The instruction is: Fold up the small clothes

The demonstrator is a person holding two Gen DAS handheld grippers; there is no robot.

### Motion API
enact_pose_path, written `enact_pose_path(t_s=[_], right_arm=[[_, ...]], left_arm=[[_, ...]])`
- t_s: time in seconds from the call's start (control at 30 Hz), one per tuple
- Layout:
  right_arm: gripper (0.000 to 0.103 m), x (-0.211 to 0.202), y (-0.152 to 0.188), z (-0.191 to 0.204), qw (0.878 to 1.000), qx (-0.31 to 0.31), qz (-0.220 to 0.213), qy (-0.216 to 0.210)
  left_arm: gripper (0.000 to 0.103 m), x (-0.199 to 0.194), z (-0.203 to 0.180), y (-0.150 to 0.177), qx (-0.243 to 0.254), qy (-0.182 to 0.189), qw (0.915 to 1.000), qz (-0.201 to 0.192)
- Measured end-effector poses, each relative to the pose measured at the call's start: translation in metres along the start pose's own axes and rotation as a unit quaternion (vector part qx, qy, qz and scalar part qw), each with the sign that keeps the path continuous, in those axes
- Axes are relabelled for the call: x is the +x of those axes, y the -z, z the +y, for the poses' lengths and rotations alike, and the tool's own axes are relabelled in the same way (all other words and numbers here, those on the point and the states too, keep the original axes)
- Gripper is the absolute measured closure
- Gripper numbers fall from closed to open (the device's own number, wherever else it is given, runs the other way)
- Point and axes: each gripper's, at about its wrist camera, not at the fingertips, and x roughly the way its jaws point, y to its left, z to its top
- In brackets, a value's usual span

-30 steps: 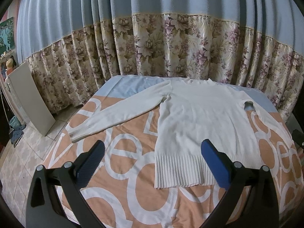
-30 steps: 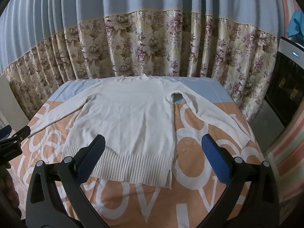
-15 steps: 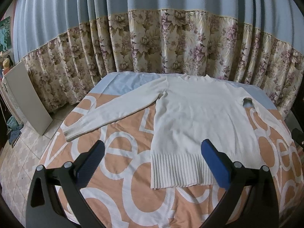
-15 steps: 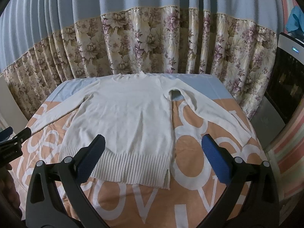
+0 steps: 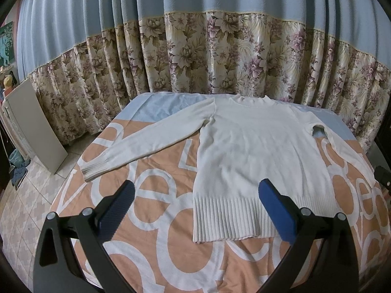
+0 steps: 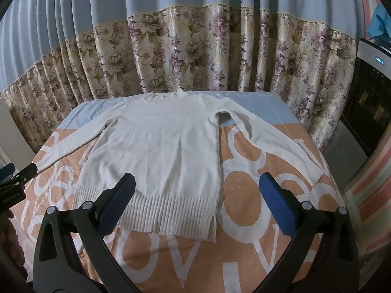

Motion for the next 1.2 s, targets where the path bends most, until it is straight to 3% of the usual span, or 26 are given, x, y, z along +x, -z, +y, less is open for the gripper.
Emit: enact_pose_path(t_s=[0.63,0.87,1.2], right_arm=[[0.003,0.005,0.002,-0.014,1.0,0.013,0.006,0.012],[0.003,0.017,0.001,-0.037,0.999,0.033,0.011,0.034],[0.003,0.042,0.001,-0.099,0.993,0.073,0.01,0.089]], left_arm=[[0.002,0.003,-0.002,-0.001,0.0,0.0,1.0,-0.001],[0.002,0.011,-0.007,-0.007,0.002,0.003,1.0,-0.006],[0.002,0.043,-0.029,-0.019,0.016,0.014,0.9998,-0.002]])
